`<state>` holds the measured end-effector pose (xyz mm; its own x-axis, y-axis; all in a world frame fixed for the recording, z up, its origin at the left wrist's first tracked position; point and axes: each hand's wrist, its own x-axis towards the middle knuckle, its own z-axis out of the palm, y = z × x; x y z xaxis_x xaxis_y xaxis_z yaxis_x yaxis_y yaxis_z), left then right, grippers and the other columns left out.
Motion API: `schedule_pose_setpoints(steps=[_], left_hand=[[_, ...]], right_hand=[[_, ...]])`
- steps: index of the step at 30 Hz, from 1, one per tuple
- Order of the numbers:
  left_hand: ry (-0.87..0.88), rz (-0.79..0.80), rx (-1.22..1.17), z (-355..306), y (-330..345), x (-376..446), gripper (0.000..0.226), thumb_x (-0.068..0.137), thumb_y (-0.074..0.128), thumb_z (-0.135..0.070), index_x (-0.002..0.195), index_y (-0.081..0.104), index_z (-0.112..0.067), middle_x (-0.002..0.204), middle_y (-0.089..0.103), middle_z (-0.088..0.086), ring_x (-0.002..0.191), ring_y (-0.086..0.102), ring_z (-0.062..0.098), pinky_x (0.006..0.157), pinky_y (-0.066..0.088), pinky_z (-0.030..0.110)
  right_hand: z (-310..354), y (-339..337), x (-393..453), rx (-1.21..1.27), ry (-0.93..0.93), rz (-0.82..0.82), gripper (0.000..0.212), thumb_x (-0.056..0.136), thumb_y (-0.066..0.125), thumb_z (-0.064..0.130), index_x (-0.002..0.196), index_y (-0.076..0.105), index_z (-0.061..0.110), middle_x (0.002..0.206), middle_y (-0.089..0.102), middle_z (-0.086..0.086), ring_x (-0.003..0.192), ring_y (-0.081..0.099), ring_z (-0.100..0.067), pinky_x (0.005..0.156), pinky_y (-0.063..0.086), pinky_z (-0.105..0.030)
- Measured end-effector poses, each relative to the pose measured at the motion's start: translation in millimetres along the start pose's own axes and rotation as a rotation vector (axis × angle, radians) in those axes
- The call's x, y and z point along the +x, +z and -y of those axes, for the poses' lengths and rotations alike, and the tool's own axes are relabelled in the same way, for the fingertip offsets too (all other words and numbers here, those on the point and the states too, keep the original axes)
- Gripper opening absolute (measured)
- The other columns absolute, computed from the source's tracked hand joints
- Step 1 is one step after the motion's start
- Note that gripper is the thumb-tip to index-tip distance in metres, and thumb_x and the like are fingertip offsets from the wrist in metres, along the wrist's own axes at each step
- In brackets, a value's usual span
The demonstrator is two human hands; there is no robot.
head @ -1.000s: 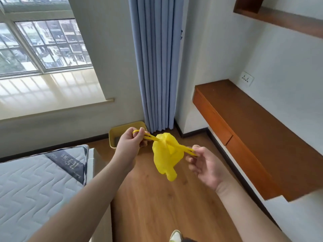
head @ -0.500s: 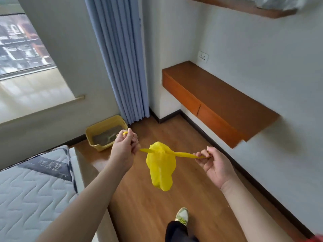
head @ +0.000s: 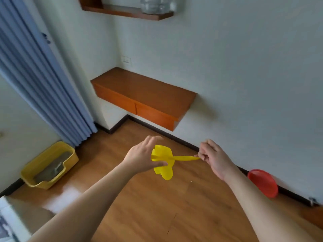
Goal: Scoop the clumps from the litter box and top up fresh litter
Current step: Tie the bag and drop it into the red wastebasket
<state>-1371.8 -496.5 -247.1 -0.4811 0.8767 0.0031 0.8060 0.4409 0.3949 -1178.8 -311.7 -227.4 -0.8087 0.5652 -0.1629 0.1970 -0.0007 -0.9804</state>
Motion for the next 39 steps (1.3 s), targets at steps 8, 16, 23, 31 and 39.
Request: schedule_pose_setpoints(steps=[8, 16, 23, 31, 39], left_hand=[[0.238, 0.235, 0.487, -164.2, 117.2, 70.7, 0.063, 0.086, 0.057, -0.062, 0.140, 0.040, -0.033, 0.133, 0.046, 0.001, 0.116, 0.054, 0.022, 0.088, 0.052, 0.035], [0.307, 0.250, 0.178, -301.7, 185.0, 111.5, 0.041, 0.093, 0.056, -0.028, 0.133, 0.051, -0.025, 0.123, 0.059, -0.002, 0.118, 0.054, 0.022, 0.088, 0.049, 0.035], [0.469, 0.203, 0.022, -365.7, 217.4, 151.3, 0.040, 0.088, 0.065, -0.023, 0.127, 0.059, -0.022, 0.126, 0.055, -0.001, 0.117, 0.046, 0.023, 0.098, 0.038, 0.032], [0.585, 0.279, -0.143, -409.4, 274.0, 222.7, 0.037, 0.089, 0.064, -0.023, 0.125, 0.058, -0.019, 0.131, 0.055, -0.001, 0.125, 0.044, 0.019, 0.106, 0.035, 0.032], [0.691, 0.314, -0.123, -438.3, 333.9, 302.6, 0.031, 0.082, 0.065, -0.019, 0.112, 0.058, -0.014, 0.118, 0.059, 0.003, 0.106, 0.055, 0.023, 0.090, 0.048, 0.036]], right_hand=[[-19.3, -143.1, -67.2, 0.195, 0.013, -0.053, 0.031, 0.101, 0.046, 0.022, 0.072, 0.040, 0.011, 0.061, 0.045, 0.001, 0.064, 0.056, -0.014, 0.101, 0.044, -0.054], [-72.1, -264.0, -124.4, -0.442, 0.048, -0.307, 0.027, 0.091, 0.062, 0.037, 0.111, 0.050, 0.023, 0.077, 0.055, -0.001, 0.068, 0.054, -0.010, 0.063, 0.042, -0.014], [-140.6, -318.0, -124.6, -0.659, 0.103, -0.217, 0.083, 0.079, 0.072, 0.045, 0.147, 0.026, 0.031, 0.133, 0.037, 0.009, 0.116, 0.045, -0.008, 0.097, 0.040, -0.026], [-178.8, -379.0, -80.7, -0.798, 0.235, -0.385, 0.038, 0.093, 0.054, 0.031, 0.129, 0.045, 0.021, 0.119, 0.052, 0.002, 0.099, 0.059, -0.018, 0.081, 0.049, -0.033], [-208.1, -459.8, -37.3, -1.030, 0.270, -0.408, 0.035, 0.087, 0.064, 0.028, 0.119, 0.056, 0.019, 0.114, 0.052, 0.001, 0.094, 0.059, -0.019, 0.081, 0.048, -0.029]])
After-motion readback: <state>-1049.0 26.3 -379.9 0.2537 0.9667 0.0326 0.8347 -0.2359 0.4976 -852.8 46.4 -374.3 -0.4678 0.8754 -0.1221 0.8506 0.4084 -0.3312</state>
